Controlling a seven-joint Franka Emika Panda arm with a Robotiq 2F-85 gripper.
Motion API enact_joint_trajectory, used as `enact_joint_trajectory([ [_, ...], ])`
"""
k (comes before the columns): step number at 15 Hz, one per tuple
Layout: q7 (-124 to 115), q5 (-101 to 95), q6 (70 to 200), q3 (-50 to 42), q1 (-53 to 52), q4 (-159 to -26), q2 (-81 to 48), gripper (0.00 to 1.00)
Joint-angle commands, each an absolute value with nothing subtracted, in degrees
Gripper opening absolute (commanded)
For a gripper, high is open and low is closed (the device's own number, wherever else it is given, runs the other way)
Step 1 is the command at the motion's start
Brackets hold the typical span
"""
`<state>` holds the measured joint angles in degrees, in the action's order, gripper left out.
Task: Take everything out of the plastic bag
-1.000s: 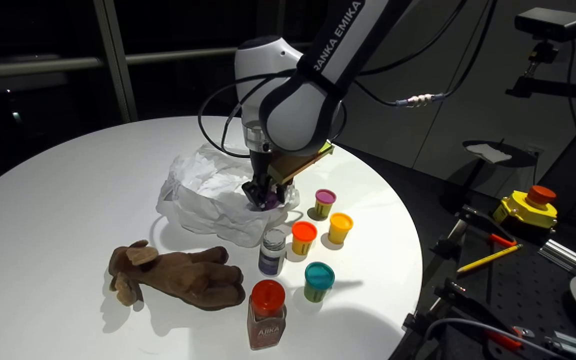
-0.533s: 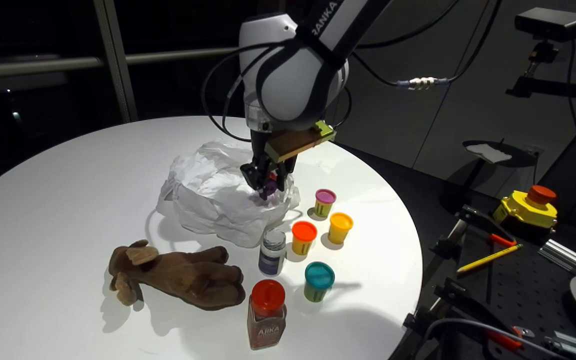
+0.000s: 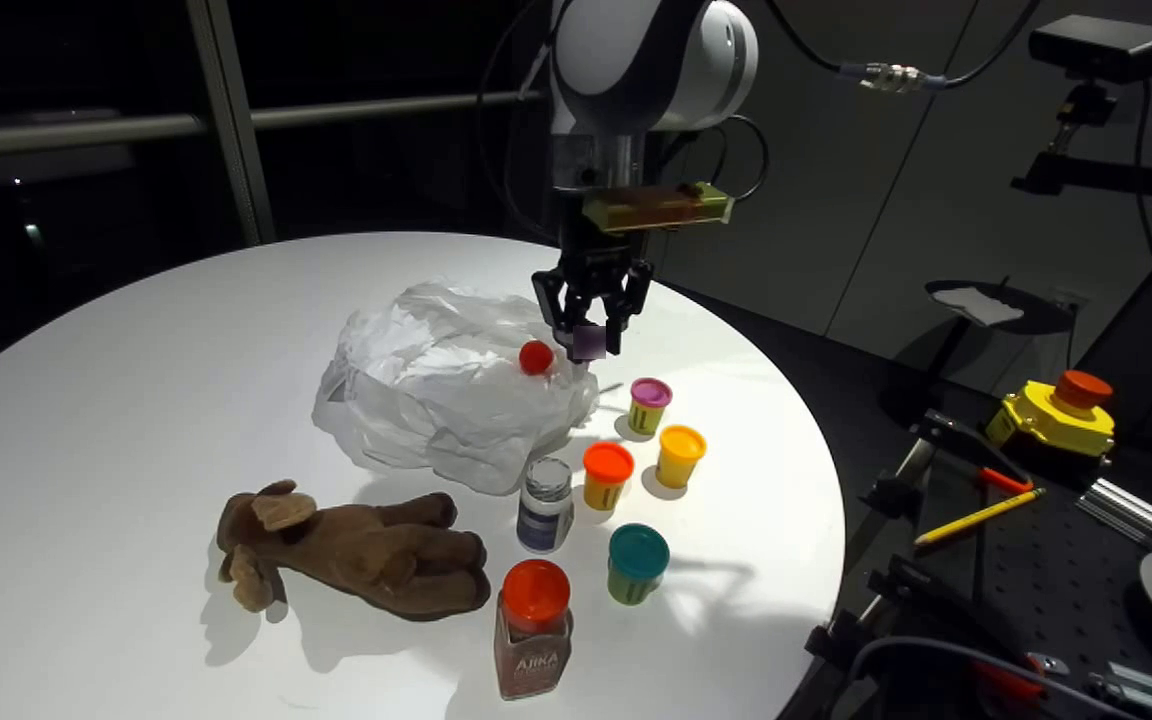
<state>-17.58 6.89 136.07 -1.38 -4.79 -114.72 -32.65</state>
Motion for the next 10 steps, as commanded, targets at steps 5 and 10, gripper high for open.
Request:
enact_joint_trajectory([
  [5,-10.94,15.92,124.72,-0.41,3.62,-117.35,-28.85,0.24],
  [10,-11.62,16.12,119.88,-2.12,5.84,-111.3,-32.86,0.24],
])
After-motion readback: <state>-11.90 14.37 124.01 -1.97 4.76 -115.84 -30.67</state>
